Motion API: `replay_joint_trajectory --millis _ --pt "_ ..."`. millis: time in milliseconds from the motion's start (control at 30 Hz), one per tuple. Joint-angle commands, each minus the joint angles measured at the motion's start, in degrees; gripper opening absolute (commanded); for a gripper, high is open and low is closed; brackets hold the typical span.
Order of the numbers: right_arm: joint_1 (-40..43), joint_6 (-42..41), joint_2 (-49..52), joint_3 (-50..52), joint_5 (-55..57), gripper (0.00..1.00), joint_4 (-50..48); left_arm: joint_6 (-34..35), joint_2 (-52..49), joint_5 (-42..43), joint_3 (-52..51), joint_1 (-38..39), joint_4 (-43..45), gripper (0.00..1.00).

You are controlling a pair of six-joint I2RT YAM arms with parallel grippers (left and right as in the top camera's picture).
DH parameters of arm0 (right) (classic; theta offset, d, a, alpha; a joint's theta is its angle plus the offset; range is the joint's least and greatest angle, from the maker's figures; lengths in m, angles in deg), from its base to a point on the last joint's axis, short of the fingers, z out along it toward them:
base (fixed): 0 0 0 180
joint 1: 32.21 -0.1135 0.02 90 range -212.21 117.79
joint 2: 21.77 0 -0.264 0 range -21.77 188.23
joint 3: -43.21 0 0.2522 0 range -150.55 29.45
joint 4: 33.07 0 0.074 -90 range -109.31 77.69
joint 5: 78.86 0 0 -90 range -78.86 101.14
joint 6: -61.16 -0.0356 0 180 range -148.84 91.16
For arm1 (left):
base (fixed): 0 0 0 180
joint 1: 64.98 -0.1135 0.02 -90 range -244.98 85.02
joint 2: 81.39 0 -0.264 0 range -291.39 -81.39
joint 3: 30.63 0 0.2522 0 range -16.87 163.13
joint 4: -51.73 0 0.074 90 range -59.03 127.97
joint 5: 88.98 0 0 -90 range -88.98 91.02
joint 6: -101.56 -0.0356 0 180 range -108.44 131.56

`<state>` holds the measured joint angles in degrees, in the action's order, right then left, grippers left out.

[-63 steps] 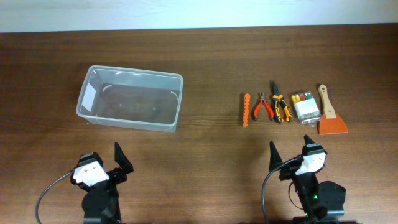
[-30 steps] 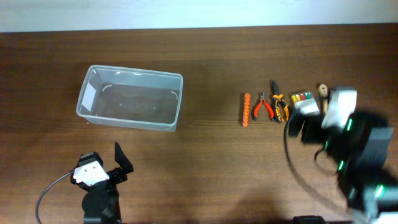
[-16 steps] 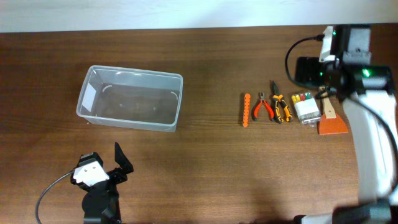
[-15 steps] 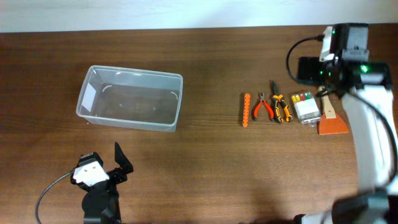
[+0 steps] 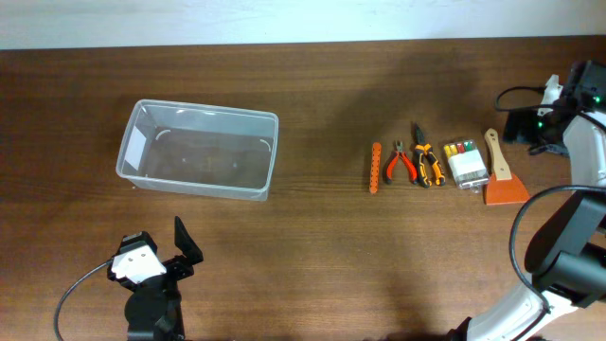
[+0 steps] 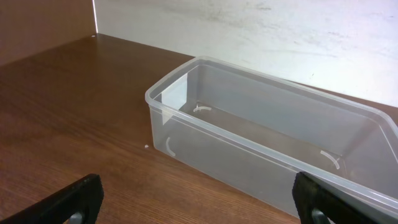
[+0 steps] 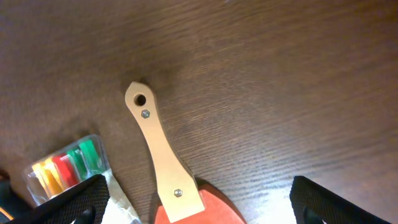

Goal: Pack container
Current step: 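Move the right gripper to the wooden-handled scraper and grasp its handle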

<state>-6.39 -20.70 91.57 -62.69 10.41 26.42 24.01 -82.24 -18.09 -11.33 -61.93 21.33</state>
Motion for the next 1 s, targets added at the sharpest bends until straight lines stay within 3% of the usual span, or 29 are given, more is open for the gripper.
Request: replay_joint_trajectory --millis 0,300,567,967 --pt "0.07 6.86 2.91 -0.81 -5.11 0.94 -0.90 -0.50 0.28 -0.22 -0.22 0.22 -0.07 0.99" --pt "0.02 6.84 7.87 -0.76 -6.16 0.85 -0.59 -0.50 0.28 -0.22 -0.22 0.22 -0.07 0.99" --pt "0.07 6.45 9.42 -0.66 -6.14 0.67 1.46 -0.50 0.28 -0.22 -0.22 0.22 -0.07 0.99" --pt "0.02 6.43 10.80 -0.66 -2.99 0.66 4.15 -0.50 0.28 -0.22 -0.22 0.22 -0.07 0.99"
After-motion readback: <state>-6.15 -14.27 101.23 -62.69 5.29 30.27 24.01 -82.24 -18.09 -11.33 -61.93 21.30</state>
